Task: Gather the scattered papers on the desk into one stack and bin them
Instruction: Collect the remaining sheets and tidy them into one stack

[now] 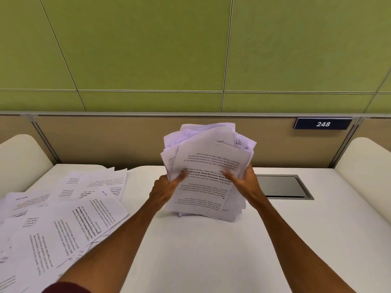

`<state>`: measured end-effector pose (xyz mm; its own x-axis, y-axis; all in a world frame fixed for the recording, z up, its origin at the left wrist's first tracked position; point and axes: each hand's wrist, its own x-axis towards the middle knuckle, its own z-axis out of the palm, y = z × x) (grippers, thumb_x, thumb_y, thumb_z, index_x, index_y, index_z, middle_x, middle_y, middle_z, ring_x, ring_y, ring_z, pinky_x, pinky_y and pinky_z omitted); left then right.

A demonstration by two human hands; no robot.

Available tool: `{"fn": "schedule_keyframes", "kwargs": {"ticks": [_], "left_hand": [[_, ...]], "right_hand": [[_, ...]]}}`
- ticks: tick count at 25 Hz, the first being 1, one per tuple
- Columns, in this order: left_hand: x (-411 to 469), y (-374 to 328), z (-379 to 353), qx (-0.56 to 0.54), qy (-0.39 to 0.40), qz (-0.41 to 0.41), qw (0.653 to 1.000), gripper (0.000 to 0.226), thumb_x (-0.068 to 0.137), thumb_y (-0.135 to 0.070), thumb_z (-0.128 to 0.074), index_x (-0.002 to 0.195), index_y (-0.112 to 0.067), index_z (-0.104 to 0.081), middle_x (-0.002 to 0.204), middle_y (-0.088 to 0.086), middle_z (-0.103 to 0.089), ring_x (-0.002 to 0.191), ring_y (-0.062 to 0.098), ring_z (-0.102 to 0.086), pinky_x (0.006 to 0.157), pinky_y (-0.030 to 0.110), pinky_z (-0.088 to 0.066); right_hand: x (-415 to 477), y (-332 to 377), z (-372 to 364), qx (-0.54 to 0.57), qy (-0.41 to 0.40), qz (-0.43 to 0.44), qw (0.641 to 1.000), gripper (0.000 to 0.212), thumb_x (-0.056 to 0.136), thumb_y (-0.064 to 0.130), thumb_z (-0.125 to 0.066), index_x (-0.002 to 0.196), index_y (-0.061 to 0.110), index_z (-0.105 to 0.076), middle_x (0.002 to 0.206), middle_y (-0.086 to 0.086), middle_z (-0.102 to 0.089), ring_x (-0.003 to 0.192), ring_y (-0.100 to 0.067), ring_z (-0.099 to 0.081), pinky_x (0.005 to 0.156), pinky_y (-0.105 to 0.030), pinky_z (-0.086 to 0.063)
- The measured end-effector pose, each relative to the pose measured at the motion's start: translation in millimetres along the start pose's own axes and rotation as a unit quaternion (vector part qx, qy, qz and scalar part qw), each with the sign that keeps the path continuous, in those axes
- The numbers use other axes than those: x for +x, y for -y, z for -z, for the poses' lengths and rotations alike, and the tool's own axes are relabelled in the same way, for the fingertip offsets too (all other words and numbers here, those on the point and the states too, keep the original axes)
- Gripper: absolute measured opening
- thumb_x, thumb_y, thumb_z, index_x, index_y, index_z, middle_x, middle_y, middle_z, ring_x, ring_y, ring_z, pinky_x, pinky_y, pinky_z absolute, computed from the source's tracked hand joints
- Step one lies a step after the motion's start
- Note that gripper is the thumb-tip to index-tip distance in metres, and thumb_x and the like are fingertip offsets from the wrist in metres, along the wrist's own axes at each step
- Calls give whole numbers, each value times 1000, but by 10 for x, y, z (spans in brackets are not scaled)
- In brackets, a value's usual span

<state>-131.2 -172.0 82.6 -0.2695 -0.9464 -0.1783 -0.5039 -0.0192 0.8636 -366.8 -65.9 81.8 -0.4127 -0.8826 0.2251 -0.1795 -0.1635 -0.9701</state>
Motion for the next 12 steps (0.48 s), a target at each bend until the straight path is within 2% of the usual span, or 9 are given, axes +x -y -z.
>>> {"fn": "schedule_keyframes", "kwargs": {"ticks": [2,4,5,6,7,9,11,12], "left_hand": [[14,30,10,19,1,-50,999,73,50,-68,-73,106,-21,-64,102,-2,-71,93,25,-67,82,38,-57],[1,-33,18,-122,-2,-126,985,64,48,-52,-86,102,-21,-68,98,-4,-75,90,22,-71,72,31,-59],[4,-69,11,-195,4,-145,970,62,50,-45,-89,102,-21,-68,98,-2,-75,89,20,-72,69,29,-59],[16,-96,-3,-243,12,-151,958,60,52,-41,-90,104,-21,-67,98,-1,-75,89,19,-72,67,28,-58],[25,-91,-21,-246,14,-143,959,57,55,-41,-89,105,-23,-66,98,-1,-75,90,18,-72,67,26,-57],[23,32,-92,-158,20,-94,983,53,60,-46,-85,103,-25,-64,101,-6,-72,95,20,-69,67,24,-55],[-10,175,-152,-33,30,-37,998,58,62,-46,-85,107,-22,-59,103,-4,-66,97,21,-64,71,24,-53],[-14,218,-169,-23,15,-31,999,56,61,-43,-86,105,-21,-59,100,-6,-65,95,19,-63,71,22,-53]], "right_hand": [[11,-17,28,30,-15,-17,999,51,77,30,-79,122,18,-57,103,2,-74,91,-18,-73,75,-37,-62],[10,-40,29,66,-39,-41,996,46,73,39,-79,111,17,-64,97,1,-77,86,-21,-74,72,-38,-63],[2,-57,23,65,-41,-47,996,45,71,42,-79,108,19,-66,96,2,-77,86,-21,-74,69,-34,-63],[-7,-79,13,58,-31,-48,997,45,70,40,-80,107,20,-65,96,4,-77,86,-19,-74,67,-29,-61],[-22,-109,0,51,-17,-47,997,44,71,34,-82,109,20,-63,99,4,-76,88,-17,-74,66,-27,-61],[-41,-192,-10,36,-5,-51,998,46,76,18,-81,116,15,-59,108,-1,-73,93,-20,-72,72,-33,-62],[-41,-233,-2,18,-24,-60,998,44,75,17,-80,114,13,-60,110,-3,-72,97,-26,-70,75,-37,-62],[-36,-246,11,10,-35,-64,997,42,74,19,-82,110,15,-62,108,-3,-72,97,-27,-70,73,-34,-62]]}}
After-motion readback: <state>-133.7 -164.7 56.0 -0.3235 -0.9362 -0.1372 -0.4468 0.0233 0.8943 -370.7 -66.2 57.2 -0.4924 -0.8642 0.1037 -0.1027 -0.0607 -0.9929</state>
